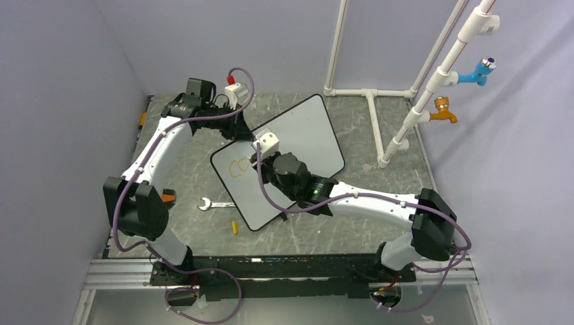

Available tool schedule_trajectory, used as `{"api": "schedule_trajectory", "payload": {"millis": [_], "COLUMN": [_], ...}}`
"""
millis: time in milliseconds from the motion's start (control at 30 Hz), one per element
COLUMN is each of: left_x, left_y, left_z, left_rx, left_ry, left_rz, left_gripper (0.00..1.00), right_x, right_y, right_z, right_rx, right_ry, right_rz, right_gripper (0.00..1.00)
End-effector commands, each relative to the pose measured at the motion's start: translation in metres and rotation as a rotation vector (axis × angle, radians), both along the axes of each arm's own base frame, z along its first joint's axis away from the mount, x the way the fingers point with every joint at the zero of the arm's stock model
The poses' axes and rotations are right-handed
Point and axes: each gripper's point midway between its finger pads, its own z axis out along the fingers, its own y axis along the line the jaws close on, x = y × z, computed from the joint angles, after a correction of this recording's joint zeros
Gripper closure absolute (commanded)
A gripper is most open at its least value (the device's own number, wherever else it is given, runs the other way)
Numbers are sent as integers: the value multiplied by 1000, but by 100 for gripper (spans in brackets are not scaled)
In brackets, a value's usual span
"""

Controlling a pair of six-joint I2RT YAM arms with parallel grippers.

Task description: Write a sentence on the whiteboard

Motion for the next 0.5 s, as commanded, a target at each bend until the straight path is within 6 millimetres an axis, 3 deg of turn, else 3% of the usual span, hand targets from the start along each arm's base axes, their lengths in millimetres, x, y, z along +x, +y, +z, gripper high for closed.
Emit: {"api": "schedule_trajectory", "payload": {"millis": [0,267,467], "left_x": [5,5,5], "left_y": [7,8,8], "left_z": [0,1,0], "left_rx": [81,83,84], "left_ry": [-106,-107,-105], "left_rz": [6,8,9], "left_gripper": [100,100,100], "right_x": [2,-9,-9], "right_y": [12,19,10], "right_z": [16,10,17], "right_rx": [40,77,91], "right_ry": [-17,20,9], "right_rz": [35,93,68], "right_gripper": [100,100,100]}}
